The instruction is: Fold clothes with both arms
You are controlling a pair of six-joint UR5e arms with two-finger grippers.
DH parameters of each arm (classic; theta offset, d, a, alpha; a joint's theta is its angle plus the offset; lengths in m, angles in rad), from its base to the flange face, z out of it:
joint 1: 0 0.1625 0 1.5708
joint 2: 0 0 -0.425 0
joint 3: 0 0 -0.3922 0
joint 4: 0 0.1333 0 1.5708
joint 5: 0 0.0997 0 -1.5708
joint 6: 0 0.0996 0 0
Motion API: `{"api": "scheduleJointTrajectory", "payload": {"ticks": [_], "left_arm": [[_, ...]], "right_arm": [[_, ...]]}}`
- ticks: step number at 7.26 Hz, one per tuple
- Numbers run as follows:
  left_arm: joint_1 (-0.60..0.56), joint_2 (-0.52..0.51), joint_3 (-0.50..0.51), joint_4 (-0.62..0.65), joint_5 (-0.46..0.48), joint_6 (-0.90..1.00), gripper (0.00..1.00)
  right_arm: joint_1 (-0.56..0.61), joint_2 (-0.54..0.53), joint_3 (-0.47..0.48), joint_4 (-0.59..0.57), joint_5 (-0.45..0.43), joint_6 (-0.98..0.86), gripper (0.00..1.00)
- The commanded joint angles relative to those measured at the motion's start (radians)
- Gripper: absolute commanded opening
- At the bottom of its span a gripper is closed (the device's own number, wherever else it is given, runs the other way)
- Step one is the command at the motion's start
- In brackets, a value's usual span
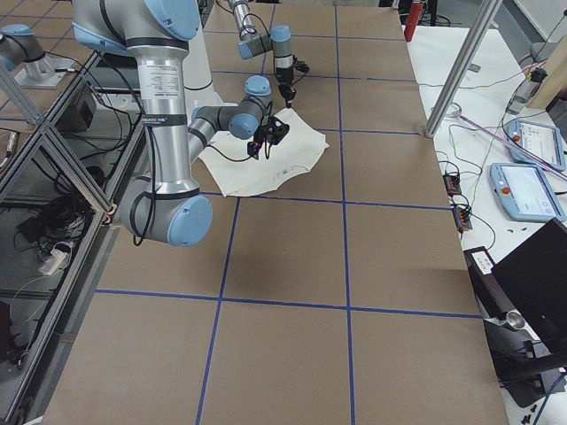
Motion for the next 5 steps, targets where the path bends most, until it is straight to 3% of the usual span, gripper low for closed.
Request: {"api": "scheduleJointTrajectory", "payload": {"ticks": [1,2,3,4,5], "left_arm": [[-0.142,-0.057,0.011,0.021,-0.016,0.071,0.00],[-0.198,-0.127,0.112,0.010,-0.017,0.082,0.00],[-0.265,-0.239,0.286,-0.045,-0.017,0.085,0.00],[-0.302,-0.355,0.508,-0.167,-0.017,0.085,0.00],[-0.310,-0.411,0.632,-0.262,-0.015,0.079,0.00]], "right_arm": [[-0.001,0.055,-0.028,0.007,-0.036,0.002,1.00],[-0.001,0.095,-0.045,0.004,-0.049,0.003,1.00],[-0.001,0.104,-0.070,0.002,-0.096,0.005,1.00],[-0.001,0.109,-0.072,0.004,-0.132,0.005,1.00],[-0.007,0.112,-0.078,0.005,-0.134,0.005,1.00]]}}
